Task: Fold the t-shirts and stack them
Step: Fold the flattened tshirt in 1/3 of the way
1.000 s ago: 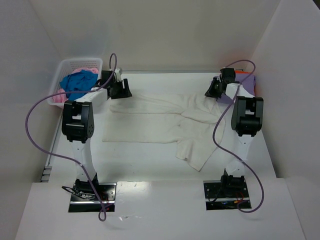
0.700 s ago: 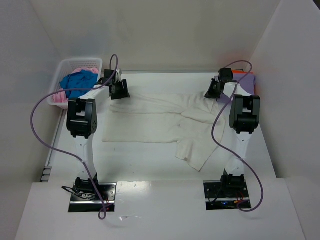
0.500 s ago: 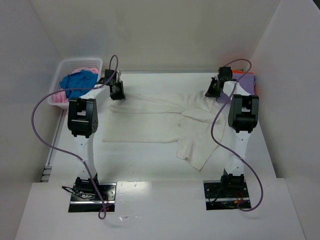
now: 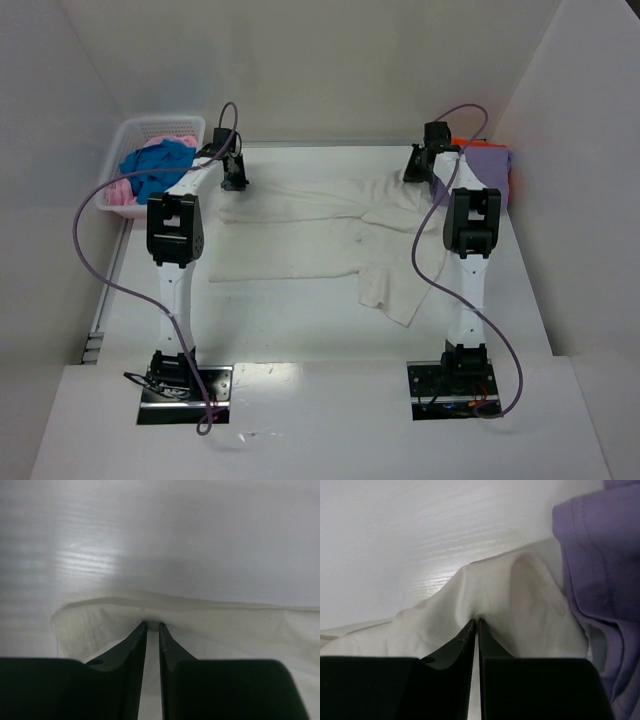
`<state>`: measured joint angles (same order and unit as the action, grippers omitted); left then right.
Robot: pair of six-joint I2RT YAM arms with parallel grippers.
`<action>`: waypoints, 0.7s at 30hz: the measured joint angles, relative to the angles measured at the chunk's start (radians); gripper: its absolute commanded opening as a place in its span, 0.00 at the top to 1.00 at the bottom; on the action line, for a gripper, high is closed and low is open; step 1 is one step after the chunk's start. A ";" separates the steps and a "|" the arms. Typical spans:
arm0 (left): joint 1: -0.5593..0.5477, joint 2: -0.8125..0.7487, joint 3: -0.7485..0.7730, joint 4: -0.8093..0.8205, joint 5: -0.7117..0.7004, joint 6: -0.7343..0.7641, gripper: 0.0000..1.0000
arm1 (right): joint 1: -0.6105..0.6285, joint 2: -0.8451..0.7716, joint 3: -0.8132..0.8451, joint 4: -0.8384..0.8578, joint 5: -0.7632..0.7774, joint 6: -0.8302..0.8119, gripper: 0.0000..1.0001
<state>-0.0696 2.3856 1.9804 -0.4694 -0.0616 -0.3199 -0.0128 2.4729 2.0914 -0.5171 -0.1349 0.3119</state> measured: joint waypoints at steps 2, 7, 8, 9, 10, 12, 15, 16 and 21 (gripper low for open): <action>0.000 0.041 0.075 -0.026 -0.008 0.000 0.74 | 0.004 0.028 0.057 -0.026 0.006 0.000 0.90; 0.006 0.121 0.216 -0.076 -0.013 0.000 0.68 | 0.007 0.066 0.127 -0.053 0.018 -0.007 0.90; 0.007 0.130 0.232 -0.084 -0.013 0.000 0.67 | 0.007 0.068 0.130 -0.056 0.019 -0.007 0.90; 0.008 0.134 0.242 -0.089 -0.013 0.000 0.66 | 0.007 0.069 0.133 -0.060 0.020 -0.007 0.90; 0.008 0.138 0.249 -0.093 -0.013 0.000 0.64 | 0.007 0.069 0.135 -0.062 0.022 -0.008 0.90; 0.008 0.139 0.253 -0.099 -0.014 0.000 0.58 | 0.007 0.069 0.135 -0.064 0.024 -0.008 0.90; 0.008 0.140 0.256 -0.105 -0.016 0.000 0.47 | 0.008 0.067 0.133 -0.064 0.031 -0.008 0.85; 0.008 0.140 0.256 -0.105 -0.016 0.002 0.41 | 0.008 0.066 0.132 -0.064 0.034 -0.008 0.81; 0.008 0.054 0.141 -0.086 -0.012 0.005 0.17 | 0.009 -0.018 0.060 -0.064 0.037 -0.017 0.43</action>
<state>-0.0612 2.4397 2.1212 -0.5552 -0.0734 -0.3145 -0.0036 2.4550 2.1513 -0.5812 -0.0982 0.2951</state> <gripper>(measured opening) 0.751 0.311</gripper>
